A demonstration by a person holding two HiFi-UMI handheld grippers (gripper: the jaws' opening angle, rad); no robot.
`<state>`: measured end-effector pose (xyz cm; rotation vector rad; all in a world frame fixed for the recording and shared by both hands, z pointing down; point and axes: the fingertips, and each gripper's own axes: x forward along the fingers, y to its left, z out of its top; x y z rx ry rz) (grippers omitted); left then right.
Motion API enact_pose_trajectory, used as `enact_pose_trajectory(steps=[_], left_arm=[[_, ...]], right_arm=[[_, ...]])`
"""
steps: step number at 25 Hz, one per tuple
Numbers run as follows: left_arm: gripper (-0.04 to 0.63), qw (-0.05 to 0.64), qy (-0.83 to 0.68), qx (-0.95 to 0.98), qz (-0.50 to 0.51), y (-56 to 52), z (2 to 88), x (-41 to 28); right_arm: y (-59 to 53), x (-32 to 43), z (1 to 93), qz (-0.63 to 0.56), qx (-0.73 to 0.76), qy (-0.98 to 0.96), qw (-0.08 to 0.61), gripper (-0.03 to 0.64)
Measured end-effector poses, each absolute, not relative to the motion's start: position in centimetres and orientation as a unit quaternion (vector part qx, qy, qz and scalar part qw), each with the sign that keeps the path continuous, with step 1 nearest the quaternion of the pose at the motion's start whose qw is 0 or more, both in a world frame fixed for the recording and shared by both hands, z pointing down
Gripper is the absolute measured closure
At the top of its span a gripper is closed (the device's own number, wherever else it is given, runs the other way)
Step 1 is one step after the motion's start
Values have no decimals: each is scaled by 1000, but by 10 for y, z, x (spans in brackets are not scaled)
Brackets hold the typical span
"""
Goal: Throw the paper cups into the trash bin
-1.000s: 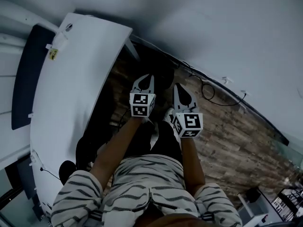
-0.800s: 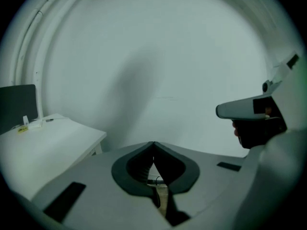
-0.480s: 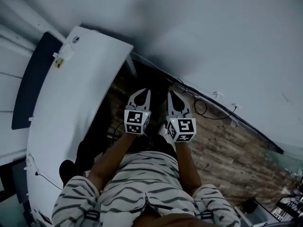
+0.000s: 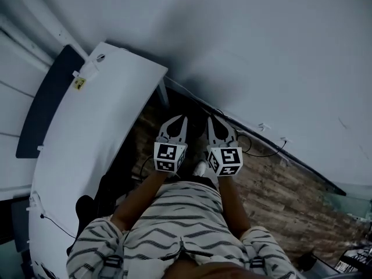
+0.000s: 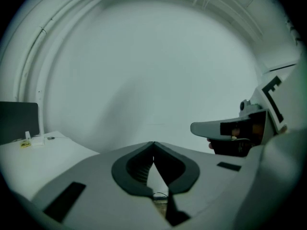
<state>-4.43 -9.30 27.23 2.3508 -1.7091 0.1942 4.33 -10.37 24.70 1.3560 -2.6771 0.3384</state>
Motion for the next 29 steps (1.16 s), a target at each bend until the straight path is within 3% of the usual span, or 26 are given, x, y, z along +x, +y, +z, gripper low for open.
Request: enact_pose_trajectory(steps=[15, 29], left_arm=[[571, 71, -577, 811, 57, -80, 244, -47], [571, 76, -586, 805, 60, -86, 254, -51]], right_arm=[[-95, 44, 239, 97, 441, -891, 45, 607], [-103, 49, 245, 93, 438, -894, 30, 607]])
